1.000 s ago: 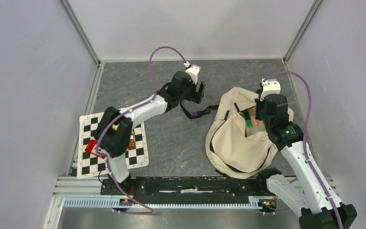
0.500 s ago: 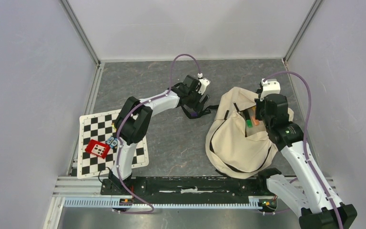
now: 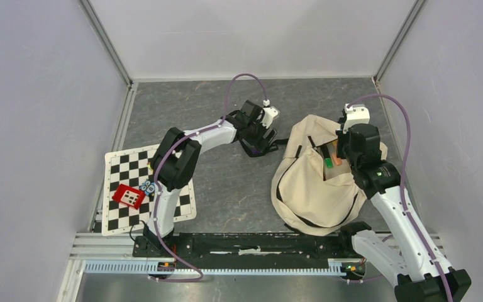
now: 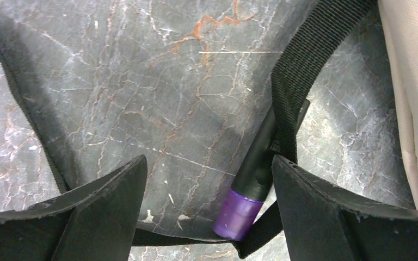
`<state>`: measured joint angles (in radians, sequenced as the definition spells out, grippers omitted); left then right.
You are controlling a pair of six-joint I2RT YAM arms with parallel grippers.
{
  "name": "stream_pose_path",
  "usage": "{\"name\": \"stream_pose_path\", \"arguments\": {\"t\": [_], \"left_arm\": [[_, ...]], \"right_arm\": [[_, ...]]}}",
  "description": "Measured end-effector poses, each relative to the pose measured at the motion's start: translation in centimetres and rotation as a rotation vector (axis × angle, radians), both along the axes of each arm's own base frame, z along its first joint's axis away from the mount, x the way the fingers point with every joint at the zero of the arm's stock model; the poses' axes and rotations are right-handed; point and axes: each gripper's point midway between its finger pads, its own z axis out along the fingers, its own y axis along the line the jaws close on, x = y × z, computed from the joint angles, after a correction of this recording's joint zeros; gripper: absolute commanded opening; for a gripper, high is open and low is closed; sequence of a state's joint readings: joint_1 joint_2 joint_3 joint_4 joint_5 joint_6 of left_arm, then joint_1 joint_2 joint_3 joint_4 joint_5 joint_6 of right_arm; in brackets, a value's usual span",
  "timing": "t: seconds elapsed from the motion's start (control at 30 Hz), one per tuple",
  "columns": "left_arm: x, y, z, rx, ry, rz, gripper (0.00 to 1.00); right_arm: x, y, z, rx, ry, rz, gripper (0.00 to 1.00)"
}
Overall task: Pack the student bag
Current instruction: Pick up the stationery from the center of the board.
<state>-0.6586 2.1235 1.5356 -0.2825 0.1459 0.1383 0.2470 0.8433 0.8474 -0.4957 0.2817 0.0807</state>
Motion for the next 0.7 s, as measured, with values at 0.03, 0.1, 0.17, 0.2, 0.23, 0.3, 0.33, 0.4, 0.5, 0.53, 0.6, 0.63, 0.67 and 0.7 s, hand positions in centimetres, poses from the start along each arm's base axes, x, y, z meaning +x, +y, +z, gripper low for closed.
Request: {"name": "stream_pose_path", "arguments": {"t": [0.03, 0.1, 0.17, 0.2, 0.23, 0.3, 0.33, 0.4, 0.5, 0.53, 0.6, 0.63, 0.67, 0.7], "left_arm": [[-0.1, -0.1, 0.0, 0.0, 0.001, -0.009, 0.89], [-0.3, -0.2, -0.1, -0.002, 0.005, -0.022, 0.88], [-0.5, -0.3, -0.2, 0.0, 0.006, -0.031, 0.88], [-0.7, -0.3, -0.3, 0.001, 0.006, -0.036, 0.88], [-0.9, -0.4, -0.3, 0.002, 0.009, -0.042, 0.88], [-1.4, -0.4, -0.6, 0.014, 0.01, -0.058, 0.88], [-1.8, -0.4, -0.9, 0.024, 0.012, -0.065, 0.87], [-2.2, -0.3, -1.3, 0.039, 0.004, -0.08, 0.85], [-2.5, -0.3, -1.4, 0.052, -0.005, -0.088, 0.71], [-2.6, -0.3, -1.4, 0.053, -0.008, -0.089, 0.65], [-2.6, -0.4, -1.4, 0.055, -0.013, -0.089, 0.54], [-2.7, -0.5, -1.4, 0.055, -0.017, -0.09, 0.5], [-2.7, -0.5, -1.4, 0.057, -0.019, -0.09, 0.44], [-2.8, -0.5, -1.4, 0.06, -0.025, -0.09, 0.41]], "right_arm": [[0.0, 0.0, 0.0, 0.0, 0.0, 0.0, 0.0], [0.0, 0.0, 0.0, 0.0, 0.0, 0.0, 0.0], [0.0, 0.0, 0.0, 0.0, 0.0, 0.0, 0.0], [0.0, 0.0, 0.0, 0.0, 0.0, 0.0, 0.0], [0.0, 0.0, 0.0, 0.0, 0.0, 0.0, 0.0], [0.0, 0.0, 0.0, 0.0, 0.0, 0.0, 0.0], [0.0, 0.0, 0.0, 0.0, 0.0, 0.0, 0.0], [0.0, 0.0, 0.0, 0.0, 0.0, 0.0, 0.0], [0.0, 0.0, 0.0, 0.0, 0.0, 0.0, 0.0], [0.0, 0.0, 0.0, 0.0, 0.0, 0.0, 0.0], [0.0, 0.0, 0.0, 0.0, 0.0, 0.0, 0.0], [0.0, 0.0, 0.0, 0.0, 0.0, 0.0, 0.0], [0.0, 0.0, 0.0, 0.0, -0.001, 0.0, 0.0], [0.0, 0.0, 0.0, 0.0, -0.001, 0.0, 0.0]]}}
